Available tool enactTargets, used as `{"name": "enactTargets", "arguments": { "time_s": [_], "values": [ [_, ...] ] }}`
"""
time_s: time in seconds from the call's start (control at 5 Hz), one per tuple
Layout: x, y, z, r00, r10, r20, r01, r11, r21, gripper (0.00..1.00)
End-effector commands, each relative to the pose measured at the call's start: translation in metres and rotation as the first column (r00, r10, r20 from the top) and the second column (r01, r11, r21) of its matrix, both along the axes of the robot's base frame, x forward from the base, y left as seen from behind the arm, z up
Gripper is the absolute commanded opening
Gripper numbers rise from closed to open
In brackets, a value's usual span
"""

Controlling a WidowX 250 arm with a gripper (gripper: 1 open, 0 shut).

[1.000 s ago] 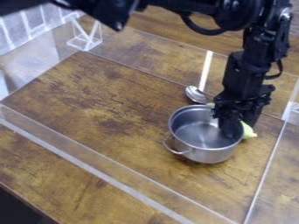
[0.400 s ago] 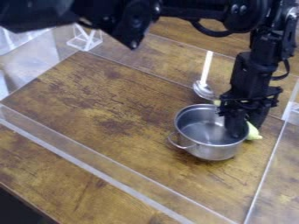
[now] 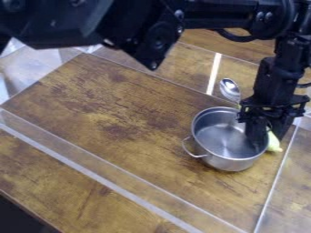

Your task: Move the green spoon to the right

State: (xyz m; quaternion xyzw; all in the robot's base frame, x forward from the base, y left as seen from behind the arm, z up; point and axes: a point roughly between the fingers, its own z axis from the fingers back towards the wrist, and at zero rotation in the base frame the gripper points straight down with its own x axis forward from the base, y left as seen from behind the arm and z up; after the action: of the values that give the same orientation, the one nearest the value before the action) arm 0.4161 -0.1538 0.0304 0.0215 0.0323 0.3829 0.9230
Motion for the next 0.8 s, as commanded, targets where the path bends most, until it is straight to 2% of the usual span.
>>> {"name": "enactTargets", "arguments": {
  "time_s": [0.0,0.4,0.6],
  "values": [
    [0.0032,0.0119,0.046,0.996,-0.069,0.059,0.071,0.997,-0.03,0.0],
    [0.0086,0.0208,0.0391,0.997,-0.062,0.034,0.063,0.998,-0.022,0.0],
    [0.0098,0.02,0.0459,0.999,-0.047,0.024,0.047,0.998,-0.035,1.0]
  ]
}}
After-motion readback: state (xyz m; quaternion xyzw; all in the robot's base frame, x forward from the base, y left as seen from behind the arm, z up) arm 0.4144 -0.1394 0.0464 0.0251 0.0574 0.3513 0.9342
